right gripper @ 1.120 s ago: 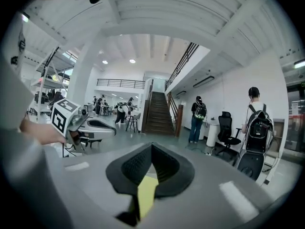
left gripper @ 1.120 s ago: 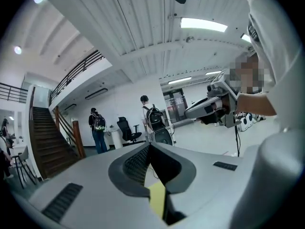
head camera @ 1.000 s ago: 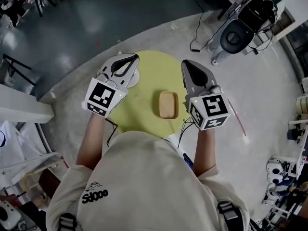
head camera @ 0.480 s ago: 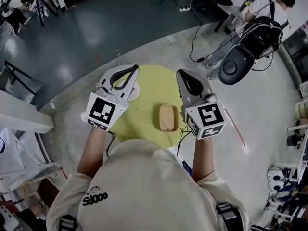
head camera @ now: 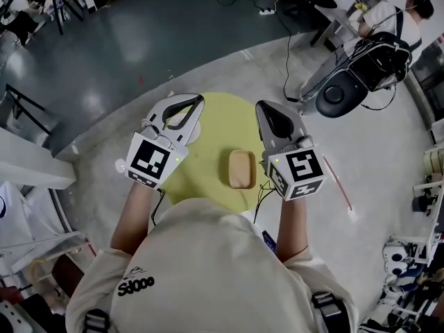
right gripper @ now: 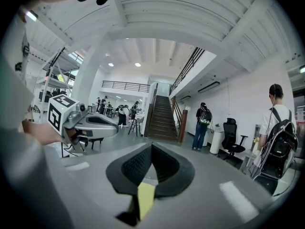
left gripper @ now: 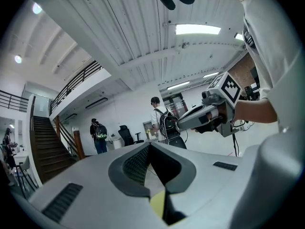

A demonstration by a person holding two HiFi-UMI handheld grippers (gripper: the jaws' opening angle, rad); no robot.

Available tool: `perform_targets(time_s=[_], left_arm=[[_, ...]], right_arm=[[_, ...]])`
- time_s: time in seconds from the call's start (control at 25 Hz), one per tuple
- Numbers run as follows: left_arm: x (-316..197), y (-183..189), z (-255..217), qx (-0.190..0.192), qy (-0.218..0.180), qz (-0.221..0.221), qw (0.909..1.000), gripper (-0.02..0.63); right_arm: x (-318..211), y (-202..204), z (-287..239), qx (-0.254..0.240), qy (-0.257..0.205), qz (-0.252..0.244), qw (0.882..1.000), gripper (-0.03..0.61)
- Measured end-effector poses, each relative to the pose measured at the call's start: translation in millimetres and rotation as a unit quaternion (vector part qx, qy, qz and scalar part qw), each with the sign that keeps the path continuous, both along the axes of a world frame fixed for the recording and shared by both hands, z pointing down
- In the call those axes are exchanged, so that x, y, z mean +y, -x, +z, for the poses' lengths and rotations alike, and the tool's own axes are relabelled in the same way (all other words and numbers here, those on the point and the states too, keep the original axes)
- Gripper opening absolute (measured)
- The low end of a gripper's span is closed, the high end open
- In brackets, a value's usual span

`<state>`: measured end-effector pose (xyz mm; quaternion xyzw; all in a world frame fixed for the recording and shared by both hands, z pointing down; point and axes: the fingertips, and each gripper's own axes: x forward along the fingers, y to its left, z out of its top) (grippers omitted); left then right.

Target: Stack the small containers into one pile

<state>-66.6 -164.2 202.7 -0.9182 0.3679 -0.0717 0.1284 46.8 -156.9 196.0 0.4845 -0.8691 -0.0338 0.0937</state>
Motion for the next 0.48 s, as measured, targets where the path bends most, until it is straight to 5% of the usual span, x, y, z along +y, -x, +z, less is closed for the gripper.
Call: perform_targets(time_s=[0.48], left_arm=[[-1.8,-1.0,9.6,-0.001,0.005,-0.003,1.0,0.006]], right_arm=[[-3.8,1.5,12.2,-0.008,0.011,-0.001,1.0,0.011]])
